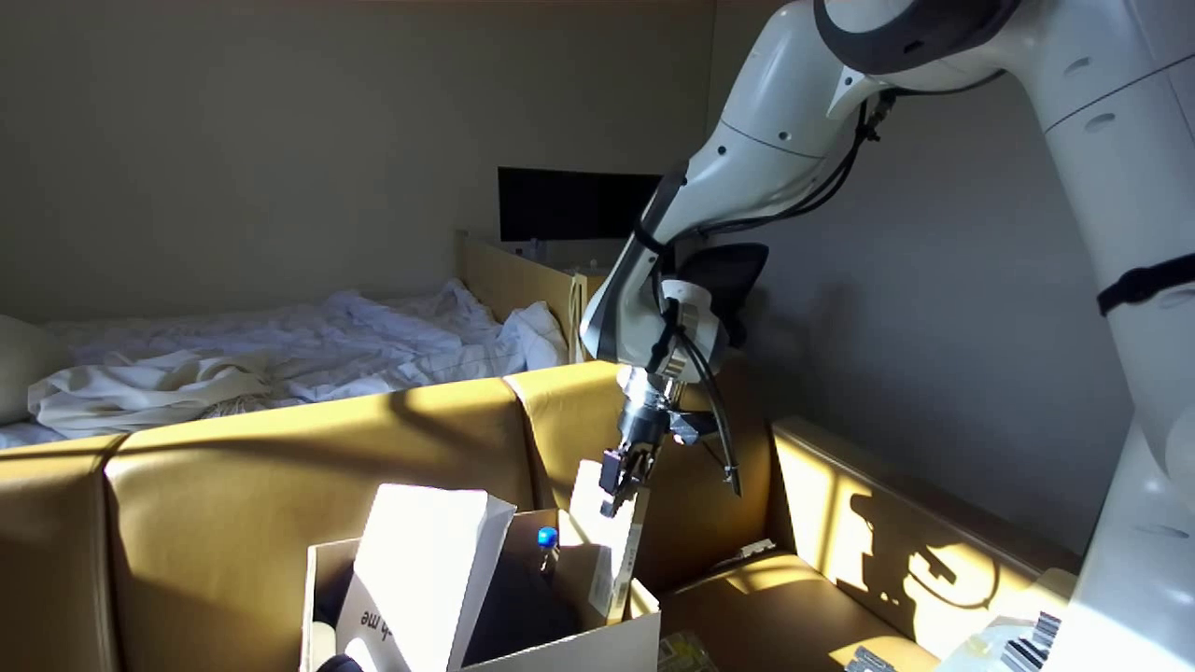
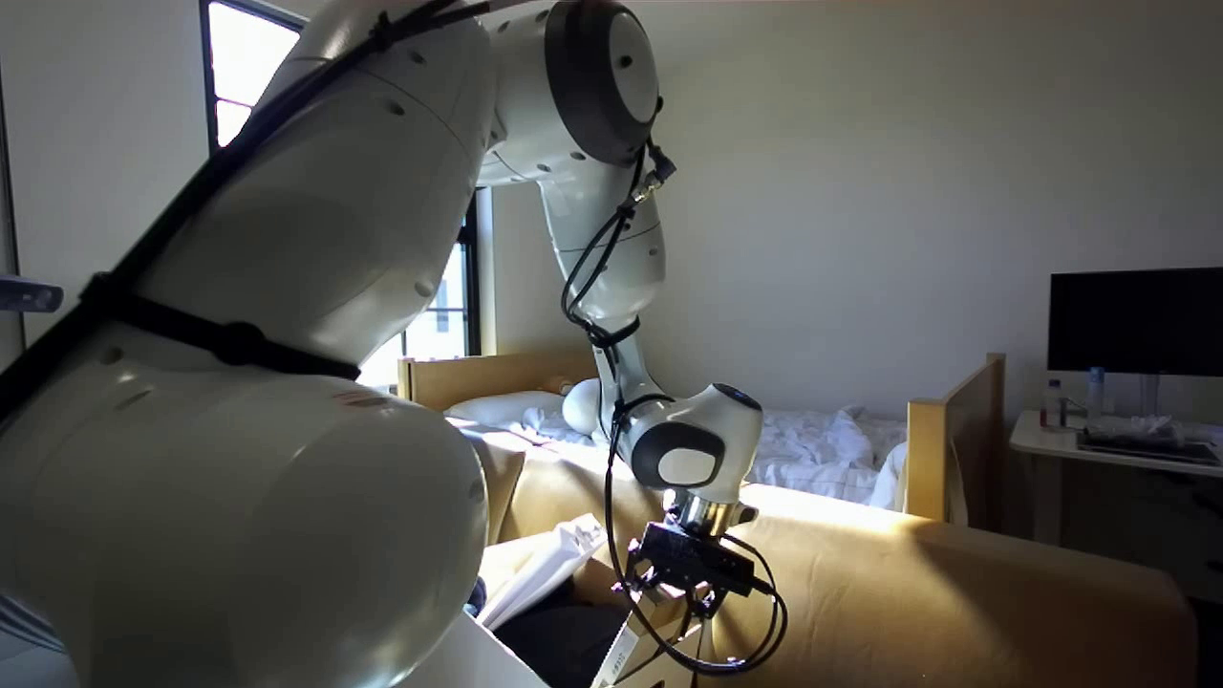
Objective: Shift the small brown box to the right
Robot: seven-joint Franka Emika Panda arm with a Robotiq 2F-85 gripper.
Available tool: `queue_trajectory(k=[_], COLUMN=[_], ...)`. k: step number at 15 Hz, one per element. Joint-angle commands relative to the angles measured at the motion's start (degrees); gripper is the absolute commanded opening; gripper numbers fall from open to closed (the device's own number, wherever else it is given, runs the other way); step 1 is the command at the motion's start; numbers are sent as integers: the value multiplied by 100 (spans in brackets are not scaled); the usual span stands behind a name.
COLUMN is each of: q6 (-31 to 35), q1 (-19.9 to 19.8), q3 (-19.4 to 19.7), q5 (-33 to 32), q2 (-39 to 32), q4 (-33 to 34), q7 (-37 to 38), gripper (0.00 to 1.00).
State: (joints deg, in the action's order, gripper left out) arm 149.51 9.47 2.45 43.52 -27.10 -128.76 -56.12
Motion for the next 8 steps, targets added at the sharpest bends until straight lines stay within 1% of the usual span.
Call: queue_trajectory(k=[1, 3, 5, 8], q6=[-116, -259, -541, -670], q1=[-596, -915, -1241, -1599], q3=[-448, -698, -925, -1164], q5=[-814, -899, -767, -552], q2=[-14, 27, 150, 175], q4=[89, 148, 193, 269], q7=[399, 493, 405, 217], gripper=[39, 27, 17, 11])
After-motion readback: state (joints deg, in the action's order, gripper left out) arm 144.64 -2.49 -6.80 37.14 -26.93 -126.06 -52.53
